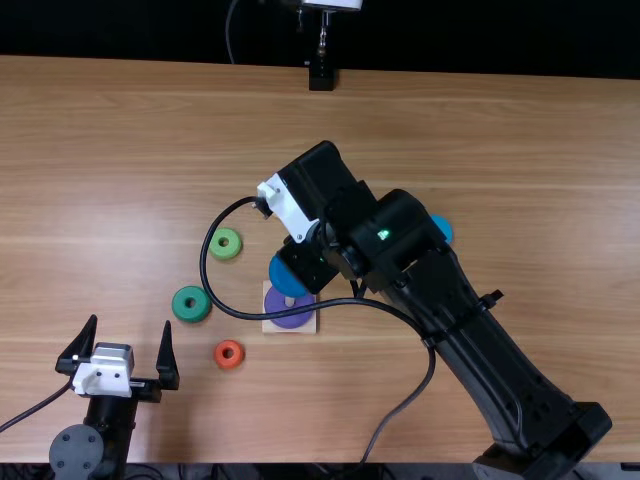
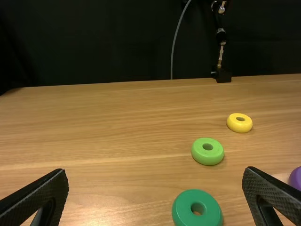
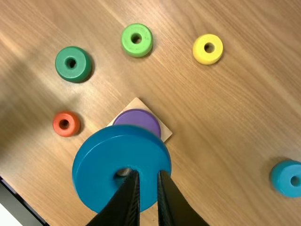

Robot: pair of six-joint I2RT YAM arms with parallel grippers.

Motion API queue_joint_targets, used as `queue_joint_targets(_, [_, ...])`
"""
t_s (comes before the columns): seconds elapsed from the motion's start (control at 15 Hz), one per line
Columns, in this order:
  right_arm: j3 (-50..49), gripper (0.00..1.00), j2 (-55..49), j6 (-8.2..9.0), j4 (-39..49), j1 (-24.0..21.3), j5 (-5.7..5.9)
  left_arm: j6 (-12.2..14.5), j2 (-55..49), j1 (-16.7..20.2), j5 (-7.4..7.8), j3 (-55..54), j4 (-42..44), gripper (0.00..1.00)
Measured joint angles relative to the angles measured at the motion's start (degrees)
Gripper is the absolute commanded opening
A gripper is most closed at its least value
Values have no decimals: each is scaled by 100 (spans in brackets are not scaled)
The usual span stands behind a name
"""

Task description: Build the Hanoi tower: stack the rings onto the peg from bottom to top in this color order: purple, dark blue, light blue, dark green, light green, yellow, orange.

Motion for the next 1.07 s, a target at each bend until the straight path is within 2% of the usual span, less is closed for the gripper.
queue_joint_targets(0.53, [0, 0, 0, 20, 7, 7, -2, 2, 0, 0, -2, 0, 2, 100])
queue_joint_targets(1.07, [0, 0, 0, 35, 42, 341, -2, 2, 0, 0, -2, 0, -2, 100])
